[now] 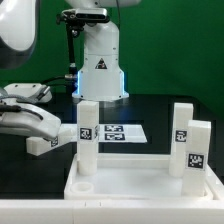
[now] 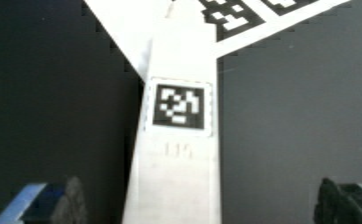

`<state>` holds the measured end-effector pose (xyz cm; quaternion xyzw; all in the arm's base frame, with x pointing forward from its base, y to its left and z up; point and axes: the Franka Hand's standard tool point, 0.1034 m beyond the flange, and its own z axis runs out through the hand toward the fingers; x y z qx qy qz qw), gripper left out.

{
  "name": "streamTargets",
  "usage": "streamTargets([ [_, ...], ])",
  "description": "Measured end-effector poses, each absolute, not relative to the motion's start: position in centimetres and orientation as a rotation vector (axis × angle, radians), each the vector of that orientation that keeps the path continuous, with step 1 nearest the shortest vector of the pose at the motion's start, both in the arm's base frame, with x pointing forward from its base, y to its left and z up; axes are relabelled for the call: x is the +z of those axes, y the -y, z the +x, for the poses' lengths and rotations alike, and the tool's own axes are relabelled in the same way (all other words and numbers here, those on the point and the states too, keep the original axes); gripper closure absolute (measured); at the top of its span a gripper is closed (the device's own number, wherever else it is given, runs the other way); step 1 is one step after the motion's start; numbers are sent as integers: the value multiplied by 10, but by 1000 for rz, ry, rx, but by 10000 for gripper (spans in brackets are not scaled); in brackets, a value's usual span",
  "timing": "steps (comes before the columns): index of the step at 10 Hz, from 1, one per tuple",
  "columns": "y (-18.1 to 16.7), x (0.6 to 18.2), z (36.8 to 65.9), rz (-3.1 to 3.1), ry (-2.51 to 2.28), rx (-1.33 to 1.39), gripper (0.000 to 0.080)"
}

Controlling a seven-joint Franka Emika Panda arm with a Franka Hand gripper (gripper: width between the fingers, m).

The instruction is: Assemble desk

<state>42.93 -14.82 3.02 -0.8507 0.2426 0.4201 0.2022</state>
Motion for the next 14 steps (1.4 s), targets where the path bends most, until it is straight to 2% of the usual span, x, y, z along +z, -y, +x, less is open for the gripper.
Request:
streamTargets([
  [2,146,27,427,-2344,-704,1192,151],
  [4,144,9,414,-2204,-787,1288,151],
  [7,143,5,410,-2199,-786,1295,151],
  [9,142,5,410,-2199,-785,1296,413],
  [10,142,5,410,-2199,-784,1297,413],
  [11,142,5,410,-2199,-784,1297,516],
  [12,142,6,411,-2201,-783,1295,516],
  [13,142,20,418,-2220,-737,1265,516],
  [14,144,47,425,-2214,-697,1242,516],
])
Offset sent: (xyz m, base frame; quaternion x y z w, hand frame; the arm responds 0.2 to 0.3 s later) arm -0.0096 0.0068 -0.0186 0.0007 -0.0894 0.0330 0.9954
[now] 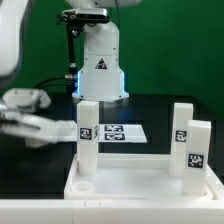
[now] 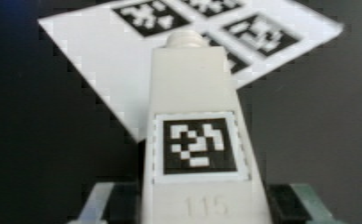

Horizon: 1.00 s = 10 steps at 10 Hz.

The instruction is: Assemble desk

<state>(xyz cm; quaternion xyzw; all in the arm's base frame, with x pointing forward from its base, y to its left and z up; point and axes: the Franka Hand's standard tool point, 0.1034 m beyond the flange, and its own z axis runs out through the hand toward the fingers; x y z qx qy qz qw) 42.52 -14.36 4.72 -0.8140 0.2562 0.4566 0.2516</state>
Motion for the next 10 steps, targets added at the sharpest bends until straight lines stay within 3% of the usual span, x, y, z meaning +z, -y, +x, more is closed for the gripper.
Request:
streamTargets([
  [2,149,78,446,-2277,-682,1145,516],
  [6,157,78,465,-2490,-688,826,515],
  [8,164,126,511,-2599,-523,597,515],
  [9,160,137,532,-2672,-493,456,515],
  [10,151,138,528,-2708,-516,389,515],
])
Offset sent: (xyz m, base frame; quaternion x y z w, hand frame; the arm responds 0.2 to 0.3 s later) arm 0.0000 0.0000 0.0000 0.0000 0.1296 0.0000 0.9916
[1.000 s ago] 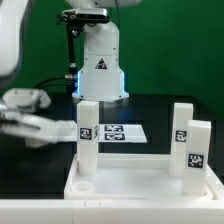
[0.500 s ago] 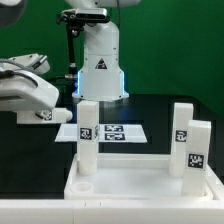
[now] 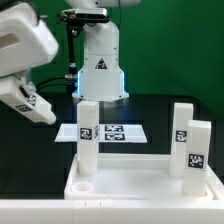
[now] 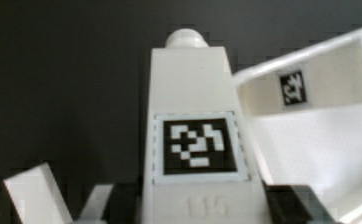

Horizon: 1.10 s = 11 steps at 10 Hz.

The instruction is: Assemble desk

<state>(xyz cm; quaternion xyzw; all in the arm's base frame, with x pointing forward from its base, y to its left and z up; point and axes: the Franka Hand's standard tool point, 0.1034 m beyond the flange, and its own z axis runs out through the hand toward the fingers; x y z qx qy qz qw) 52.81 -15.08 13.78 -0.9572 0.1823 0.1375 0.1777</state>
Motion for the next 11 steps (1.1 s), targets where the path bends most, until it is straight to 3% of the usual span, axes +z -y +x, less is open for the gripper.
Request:
streamTargets([
  [3,158,135,533,-2802,-557,146,515],
  [7,115,173,602,-2957,-408,-316,515],
  [8,101,172,609,-2982,-364,-453,515],
  [11,116,168,604,-3014,-392,-647,515],
])
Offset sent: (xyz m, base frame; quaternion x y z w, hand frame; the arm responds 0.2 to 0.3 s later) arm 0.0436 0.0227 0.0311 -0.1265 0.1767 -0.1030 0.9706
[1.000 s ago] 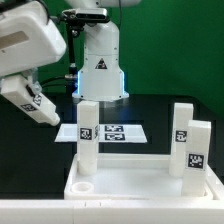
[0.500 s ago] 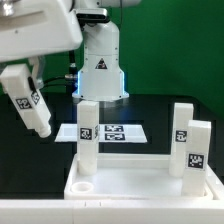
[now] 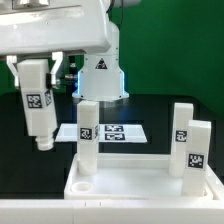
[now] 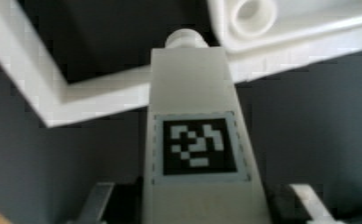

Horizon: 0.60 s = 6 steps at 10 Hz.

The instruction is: Assemble desk

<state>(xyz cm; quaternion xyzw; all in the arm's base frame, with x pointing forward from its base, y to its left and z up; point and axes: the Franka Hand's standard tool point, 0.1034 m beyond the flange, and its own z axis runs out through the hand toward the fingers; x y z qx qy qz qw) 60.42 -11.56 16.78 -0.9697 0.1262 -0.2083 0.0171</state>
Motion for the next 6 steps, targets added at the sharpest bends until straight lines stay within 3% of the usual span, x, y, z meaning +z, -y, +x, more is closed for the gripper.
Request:
streamTargets([
  [2,111,164,604,-3022,-377,-643,515],
  [4,66,150,614,-3020,-327,-623,515],
  [6,57,138,613,-3043,-280,-693,515],
])
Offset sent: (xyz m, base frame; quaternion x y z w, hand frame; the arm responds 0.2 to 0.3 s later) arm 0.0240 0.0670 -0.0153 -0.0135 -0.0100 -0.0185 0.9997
